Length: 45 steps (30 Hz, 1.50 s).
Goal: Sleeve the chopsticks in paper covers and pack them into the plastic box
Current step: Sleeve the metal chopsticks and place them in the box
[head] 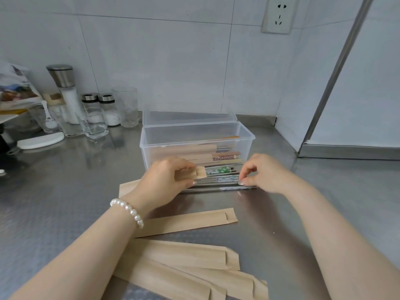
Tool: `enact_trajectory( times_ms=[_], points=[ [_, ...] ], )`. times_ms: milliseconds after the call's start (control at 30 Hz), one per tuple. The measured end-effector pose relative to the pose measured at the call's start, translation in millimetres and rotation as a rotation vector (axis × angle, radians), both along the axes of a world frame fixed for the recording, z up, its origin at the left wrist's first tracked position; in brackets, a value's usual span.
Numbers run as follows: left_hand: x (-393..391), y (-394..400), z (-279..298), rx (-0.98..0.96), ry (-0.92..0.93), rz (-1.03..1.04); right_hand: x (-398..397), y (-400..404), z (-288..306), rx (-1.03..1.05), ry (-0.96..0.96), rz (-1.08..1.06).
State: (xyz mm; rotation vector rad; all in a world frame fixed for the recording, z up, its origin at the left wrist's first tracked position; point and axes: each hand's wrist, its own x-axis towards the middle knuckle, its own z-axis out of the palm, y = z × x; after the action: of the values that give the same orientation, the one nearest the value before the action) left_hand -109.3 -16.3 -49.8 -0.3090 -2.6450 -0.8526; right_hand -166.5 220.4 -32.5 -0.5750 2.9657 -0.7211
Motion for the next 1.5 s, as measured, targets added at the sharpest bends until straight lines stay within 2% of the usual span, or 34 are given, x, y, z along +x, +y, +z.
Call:
enact_trajectory(
  times_ms=[133, 367, 533, 767, 1100, 1200, 1267, 1500],
  points=[
    [-0.8, -3.1, 1.9, 0.001, 0.008, 0.033, -0.9, 3.0, 0.7, 0.045, -0.056, 0.011],
    [-0.4, -8.3, 6.0, 0.017, 0.011, 0.105, -9.2, 9.1, -3.7, -0.088, 0.046, -0.077],
    [-0.5, -9.3, 4.0, -0.007, -0.025, 0.089, -5.1, 6.6, -1.4, -0.089, -0.016, 0.003],
    [1.2, -1.5, 1.3, -0.050, -0.060, 0.003, 0.9, 3.6, -2.3, -0.047, -0.207, 0.087],
    [0.1, -2.6, 1.3, -0.005, -0.044, 0.005, -3.6, 6.4, -1.3, -0.049, -0.214, 0.086],
    [0.2, -5.4, 4.2, 0.025, -0.022, 0.026, -1.1, 16.4, 9.1, -0.204, -0.202, 0.070],
    [0.2, -7.2, 5.8, 0.032, -0.010, 0.047, 1.7, 22.9, 15.9, -0.389, -0.204, 0.053],
    [1.4, -7.2, 7.8, 0.070, 0.007, 0.065, -8.7, 32.2, 22.1, -1.383, -0.193, -0.152]
  ],
)
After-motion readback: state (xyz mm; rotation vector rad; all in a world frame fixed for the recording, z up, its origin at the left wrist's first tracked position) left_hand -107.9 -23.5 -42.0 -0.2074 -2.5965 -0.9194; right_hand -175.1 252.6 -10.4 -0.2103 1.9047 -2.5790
